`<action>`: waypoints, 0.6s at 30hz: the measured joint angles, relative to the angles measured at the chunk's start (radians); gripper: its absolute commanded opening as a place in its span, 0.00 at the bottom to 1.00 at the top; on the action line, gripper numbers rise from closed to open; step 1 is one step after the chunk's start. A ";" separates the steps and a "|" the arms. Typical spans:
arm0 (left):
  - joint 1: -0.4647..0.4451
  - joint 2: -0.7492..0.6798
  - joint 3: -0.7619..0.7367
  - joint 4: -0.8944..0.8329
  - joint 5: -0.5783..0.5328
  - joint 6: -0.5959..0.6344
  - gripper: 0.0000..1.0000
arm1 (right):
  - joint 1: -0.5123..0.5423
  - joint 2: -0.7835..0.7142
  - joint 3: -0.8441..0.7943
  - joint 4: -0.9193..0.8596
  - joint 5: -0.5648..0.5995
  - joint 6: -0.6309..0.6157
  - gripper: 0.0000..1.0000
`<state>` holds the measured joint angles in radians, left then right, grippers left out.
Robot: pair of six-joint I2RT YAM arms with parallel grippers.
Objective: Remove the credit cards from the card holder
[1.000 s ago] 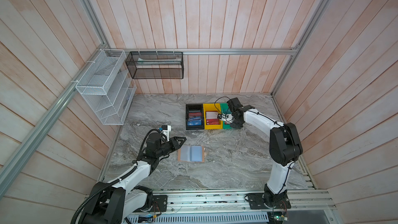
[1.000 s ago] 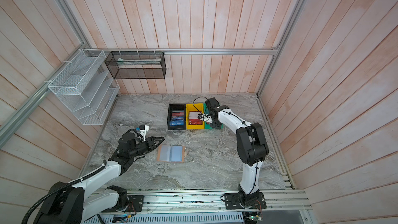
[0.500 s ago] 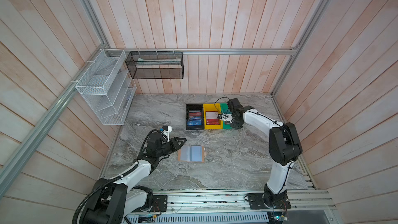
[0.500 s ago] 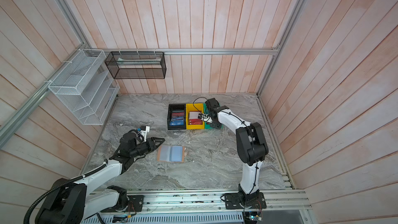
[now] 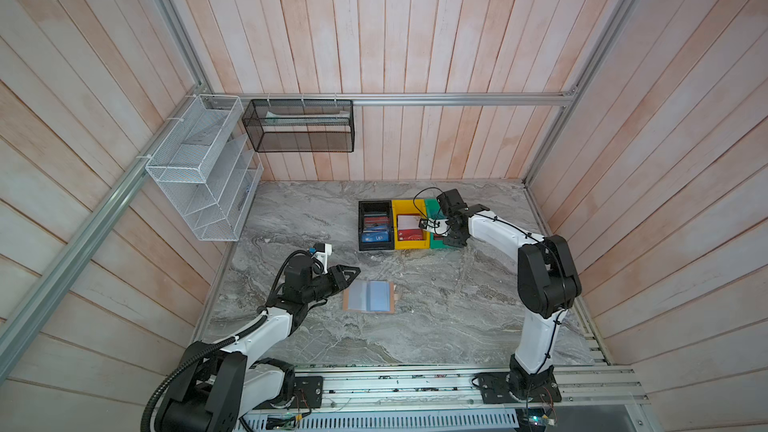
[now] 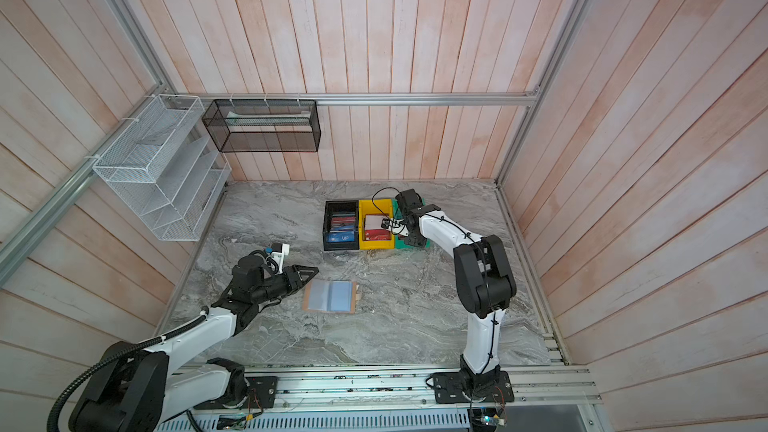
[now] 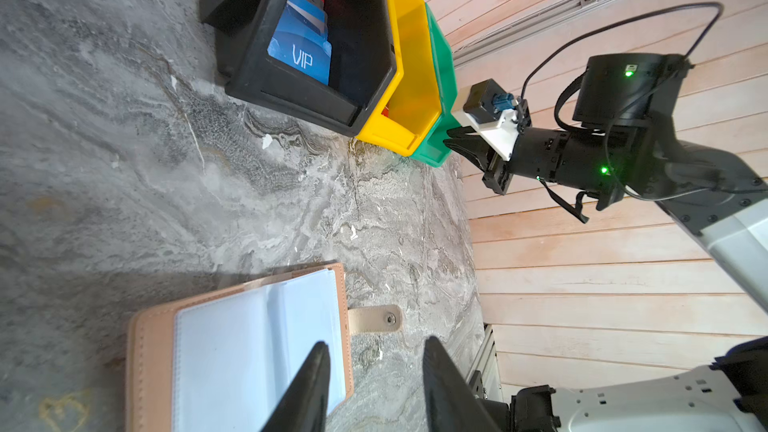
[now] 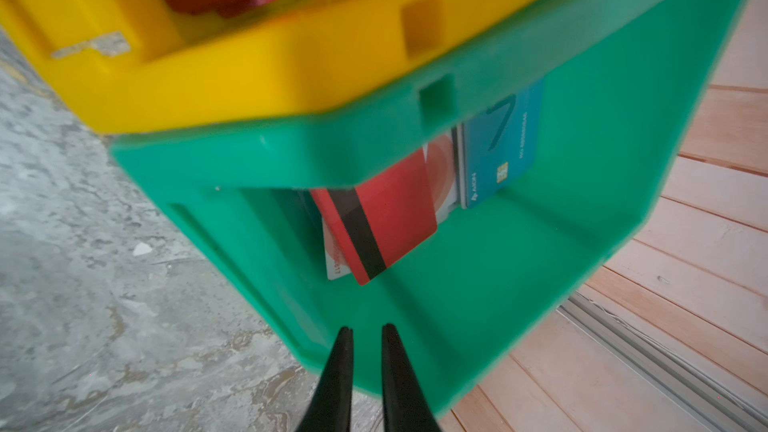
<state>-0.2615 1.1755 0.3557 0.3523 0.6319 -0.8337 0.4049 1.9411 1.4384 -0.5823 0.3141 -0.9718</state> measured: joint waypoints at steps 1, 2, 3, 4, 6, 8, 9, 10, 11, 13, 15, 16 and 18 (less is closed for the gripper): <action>0.000 0.000 0.000 0.000 0.000 0.000 0.40 | 0.000 0.004 0.000 0.000 0.000 0.000 0.16; 0.000 0.000 0.000 0.000 0.000 0.000 0.40 | 0.000 0.006 0.000 0.000 0.000 0.000 0.16; 0.000 0.000 0.000 0.000 0.000 0.000 0.40 | 0.000 0.006 0.000 0.000 0.000 0.000 0.16; 0.000 0.000 0.000 0.000 0.000 0.000 0.40 | 0.000 0.006 0.000 0.002 0.000 0.001 0.16; 0.000 0.000 0.000 0.000 0.000 0.000 0.40 | 0.000 0.006 0.000 0.010 -0.001 0.002 0.17; 0.000 0.000 0.000 0.000 0.000 0.000 0.40 | 0.000 0.006 0.000 0.013 -0.001 0.003 0.17; 0.000 0.000 0.000 0.000 0.000 0.000 0.40 | 0.000 0.005 0.000 0.016 -0.001 0.003 0.17; 0.000 0.000 0.000 0.000 0.000 0.000 0.40 | 0.000 0.005 0.000 0.019 0.000 0.004 0.17; 0.000 0.000 0.000 -0.001 0.000 0.000 0.40 | 0.000 0.004 0.000 0.022 0.000 0.007 0.17; 0.000 0.000 0.000 -0.005 -0.005 0.003 0.40 | 0.000 -0.001 0.000 0.029 0.000 0.022 0.17; 0.000 -0.003 0.000 -0.026 -0.016 0.008 0.40 | 0.000 -0.013 -0.001 0.033 -0.004 0.049 0.17; 0.000 -0.005 0.000 -0.042 -0.026 0.012 0.40 | 0.000 -0.025 -0.004 0.034 -0.014 0.068 0.17; 0.000 -0.012 0.000 -0.076 -0.043 0.021 0.40 | -0.001 -0.064 -0.016 0.035 -0.053 0.117 0.17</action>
<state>-0.2615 1.1637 0.3557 0.2764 0.5884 -0.8124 0.4042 1.8774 1.4227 -0.5468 0.2615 -0.8547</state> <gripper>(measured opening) 0.397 0.166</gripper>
